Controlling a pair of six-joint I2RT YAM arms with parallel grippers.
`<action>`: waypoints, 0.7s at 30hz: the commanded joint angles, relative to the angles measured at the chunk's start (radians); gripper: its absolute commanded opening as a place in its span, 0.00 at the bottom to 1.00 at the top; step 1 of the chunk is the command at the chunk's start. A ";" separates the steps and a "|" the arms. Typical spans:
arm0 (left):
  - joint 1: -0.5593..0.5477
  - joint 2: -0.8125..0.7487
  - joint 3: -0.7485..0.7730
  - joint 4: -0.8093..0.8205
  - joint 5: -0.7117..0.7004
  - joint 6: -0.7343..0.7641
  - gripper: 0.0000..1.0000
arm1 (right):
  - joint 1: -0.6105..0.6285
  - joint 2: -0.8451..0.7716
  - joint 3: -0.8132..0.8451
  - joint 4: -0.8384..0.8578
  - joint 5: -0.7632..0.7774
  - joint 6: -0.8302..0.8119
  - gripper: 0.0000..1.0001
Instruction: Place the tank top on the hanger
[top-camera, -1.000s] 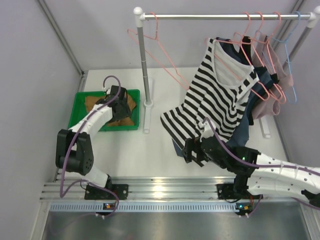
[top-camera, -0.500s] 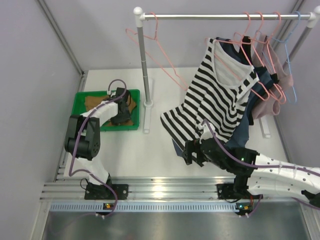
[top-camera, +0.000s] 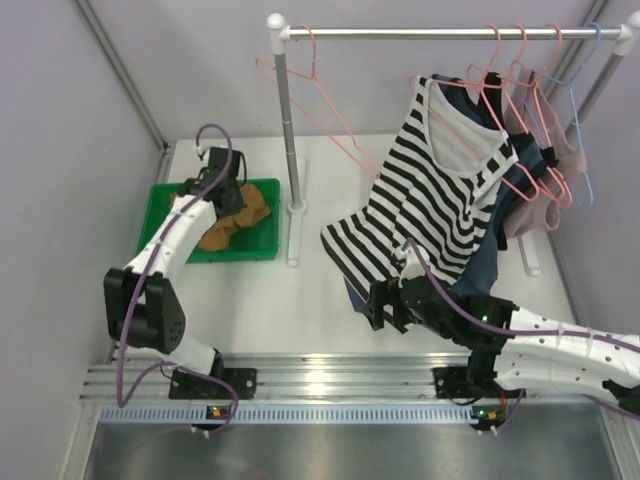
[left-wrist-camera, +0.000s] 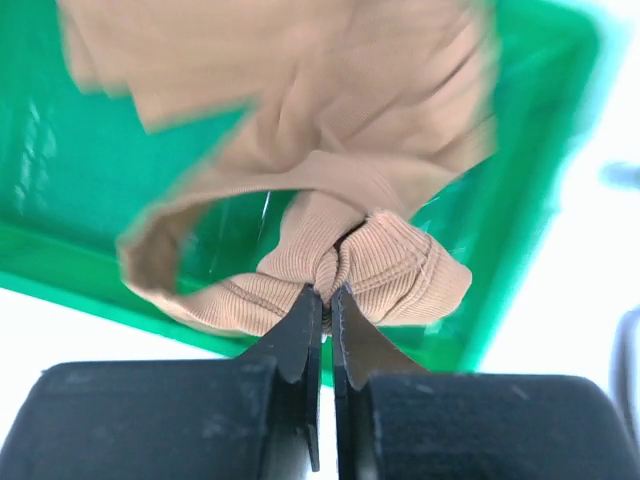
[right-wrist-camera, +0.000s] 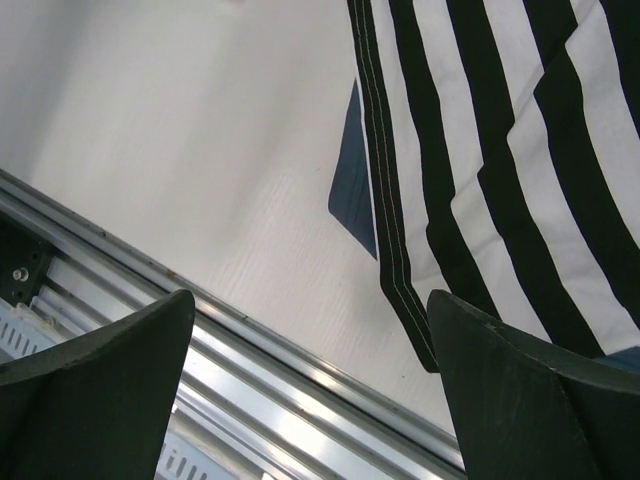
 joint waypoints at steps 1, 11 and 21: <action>0.001 -0.187 0.123 -0.080 0.019 0.050 0.00 | 0.004 0.004 0.042 0.026 0.010 -0.007 1.00; -0.020 -0.368 0.484 -0.210 0.214 0.090 0.00 | 0.005 0.026 0.090 0.033 0.028 -0.036 1.00; -0.022 -0.417 0.810 -0.246 0.555 0.021 0.00 | 0.003 -0.008 0.157 0.017 0.065 -0.073 0.99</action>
